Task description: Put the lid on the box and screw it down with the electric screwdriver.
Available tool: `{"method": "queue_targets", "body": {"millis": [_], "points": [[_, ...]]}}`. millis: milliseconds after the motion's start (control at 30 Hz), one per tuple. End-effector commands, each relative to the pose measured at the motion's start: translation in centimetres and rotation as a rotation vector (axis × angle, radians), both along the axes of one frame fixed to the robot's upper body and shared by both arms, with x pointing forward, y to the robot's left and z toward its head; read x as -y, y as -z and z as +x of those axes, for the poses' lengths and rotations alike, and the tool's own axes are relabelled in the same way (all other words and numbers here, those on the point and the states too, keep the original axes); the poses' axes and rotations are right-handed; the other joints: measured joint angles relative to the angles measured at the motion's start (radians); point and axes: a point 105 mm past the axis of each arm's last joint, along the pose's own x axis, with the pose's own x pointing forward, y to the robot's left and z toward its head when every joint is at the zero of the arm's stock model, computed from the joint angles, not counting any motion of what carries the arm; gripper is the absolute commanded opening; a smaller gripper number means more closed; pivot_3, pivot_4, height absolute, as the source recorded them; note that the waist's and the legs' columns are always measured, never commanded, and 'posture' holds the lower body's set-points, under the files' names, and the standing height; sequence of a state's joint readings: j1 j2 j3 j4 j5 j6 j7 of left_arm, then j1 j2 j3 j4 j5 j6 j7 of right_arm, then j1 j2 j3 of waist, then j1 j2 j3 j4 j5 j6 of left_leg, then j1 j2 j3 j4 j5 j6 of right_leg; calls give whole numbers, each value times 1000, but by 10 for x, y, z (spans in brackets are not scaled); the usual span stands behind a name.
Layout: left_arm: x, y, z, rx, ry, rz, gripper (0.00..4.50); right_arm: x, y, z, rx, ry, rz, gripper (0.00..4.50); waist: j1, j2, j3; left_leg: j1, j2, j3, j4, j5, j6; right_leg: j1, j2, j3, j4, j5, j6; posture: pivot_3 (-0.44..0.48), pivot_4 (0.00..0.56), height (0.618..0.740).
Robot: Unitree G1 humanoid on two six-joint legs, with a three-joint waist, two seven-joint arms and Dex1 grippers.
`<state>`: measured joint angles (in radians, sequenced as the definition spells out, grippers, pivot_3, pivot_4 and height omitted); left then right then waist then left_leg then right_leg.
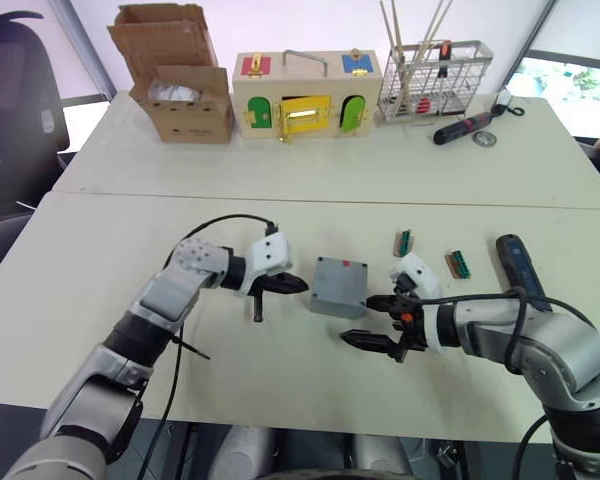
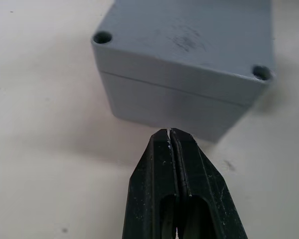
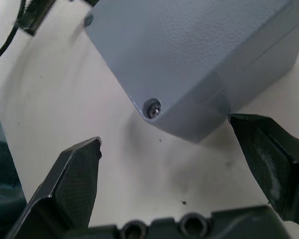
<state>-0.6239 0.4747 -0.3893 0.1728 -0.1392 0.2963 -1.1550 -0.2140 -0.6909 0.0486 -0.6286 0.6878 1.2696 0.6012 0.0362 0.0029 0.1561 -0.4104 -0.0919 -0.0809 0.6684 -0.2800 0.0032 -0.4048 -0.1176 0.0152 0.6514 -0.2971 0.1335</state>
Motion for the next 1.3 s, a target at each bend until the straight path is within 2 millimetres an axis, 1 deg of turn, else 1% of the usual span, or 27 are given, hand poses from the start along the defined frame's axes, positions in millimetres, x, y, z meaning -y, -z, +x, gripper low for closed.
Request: {"method": "queue_targets", "body": {"millis": [33, 133, 200, 267, 333, 367, 400, 467, 567, 700, 767, 833, 933, 1033, 1133, 1233, 1300], "points": [[11, -5, 6, 54, 38, -7, 0, -17, -10, -16, 28, -79, 41, 4492, -2, 0, 0, 0, 0, 0, 0, 0, 0, 0, 0, 0, 0, 0, 0, 0, 150, 740], [16, -1, 17, 107, 13, 1, 0, -19, -9, -24, 23, -77, 44, 4492, -2, 0, 0, 0, 0, 0, 0, 0, 0, 0, 0, 0, 0, 0, 0, 0, 150, 740], [15, 0, 21, 122, -7, 0, 0, -12, -10, -24, 38, -57, 14, 4492, -2, 0, 0, 0, 0, 0, 0, 0, 0, 0, 0, 0, 0, 0, 0, 0, 150, 740], [9, 0, 23, 129, -17, 7, 0, 1, -14, -22, 73, -43, -48, 4492, -2, 0, 0, 0, 0, 0, 0, 0, 0, 0, 0, 0, 0, 0, 0, 0, 150, 740], [-6, 1, 21, 124, -25, 39, 0, 25, -20, -8, 154, -18, -154, 4492, -2, -1, 0, 0, 0, 0, 0, 0, 0, 0, 0, 0, 0, 0, 0, 0, 150, 740], [-11, 2, 19, 120, -24, 51, 0, 33, -22, -3, 183, -14, -189, 4492, -4, -1, 0, 0, 0, 1, 0, 0, 0, 0, 0, 0, 0, 0, 0, 0, 150, 740], [-18, 3, 14, 106, -17, 68, 0, 39, -26, 5, 221, -16, -199, 4492, -10, -1, 0, 0, 0, 0, 0, 0, 0, 0, 0, 0, 0, 0, 0, 0, 150, 740], [-25, 4, 6, 83, -5, 87, 0, 41, -30, 14, 264, -32, -187, 4492, -25, -2, -1, 1, 1, 0, -1, 0, 0, 0, 1, -1, 0, 0, 0, 0, 150, 740], [-32, 5, -11, 44, 20, 106, 0, 38, -28, 27, 316, -99, -175, 4492, -37, -2, -1, 2, 2, 0, -2, 0, 0, 0, 2, -1, 0, 0, 0, 0, 150, 740], [-31, 9, -32, -26, 63, 114, 0, 28, -23, 35, 331, -230, -158, 4492, -47, -2, -1, 1, 2, 0, -2, 0, 0, 0, 1, -1, 0, 0, 0, 0, 150, 740], [-27, 10, -38, -44, 73, 108, 0, 23, -22, 39, 341, -285, -142, 4492, -47, -2, -1, 1, 2, 0, -2, 0, 0, 1, 1, -1, 0, 0, 0, 0, 150, 740], [-24, 10, -40, -48, 71, 99, 0, 19, -22, 41, 344, -319, -126, 4492, -45, -2, -1, 1, 1, 0, -1, 0, 0, 1, 1, 0, 0, 0, 0, 0, 150, 740], [-15, 12, -33, -19, 41, 77, 0, 9, -18, 40, 319, -368, -93, 4492, -45, -2, -1, 1, 1, 0, -1, 0, 0, 1, 1, -1, 0, 0, 0, 0, 150, 740], [-12, 13, -20, 24, -5, 62, 0, 1, -14, 28, 275, -437, -68, 4492, -44, -2, -1, 1, 1, 0, -1, 0, 0, 1, 1, -1, 0, 0, 0, 0, 150, 740], [-15, 14, -7, 73, -50, 67, 0, -3, -15, 18, 249, -462, -41, 4492, -43, -2, -1, 1, 1, -1, -1, 0, 0, 1, 1, -1, 0, 0, 0, 0, 150, 740], [-15, 10, -3, 92, -65, 46, 0, -6, -17, 12, 239, -453, -23, 4492, -44, -2, -1, 1, 1, -1, 0, 0, -1, 1, 1, -1, 0, 0, 0, 0, 150, 740], [-15, 9, -3, 94, -63, 35, 0, -5, -13, 8, 223, -437, -23, 4492, -45, -2, -1, 1, 1, -1, -1, 0, -1, 1, 1, -1, 0, 0, 0, 0, 150, 740]]}}
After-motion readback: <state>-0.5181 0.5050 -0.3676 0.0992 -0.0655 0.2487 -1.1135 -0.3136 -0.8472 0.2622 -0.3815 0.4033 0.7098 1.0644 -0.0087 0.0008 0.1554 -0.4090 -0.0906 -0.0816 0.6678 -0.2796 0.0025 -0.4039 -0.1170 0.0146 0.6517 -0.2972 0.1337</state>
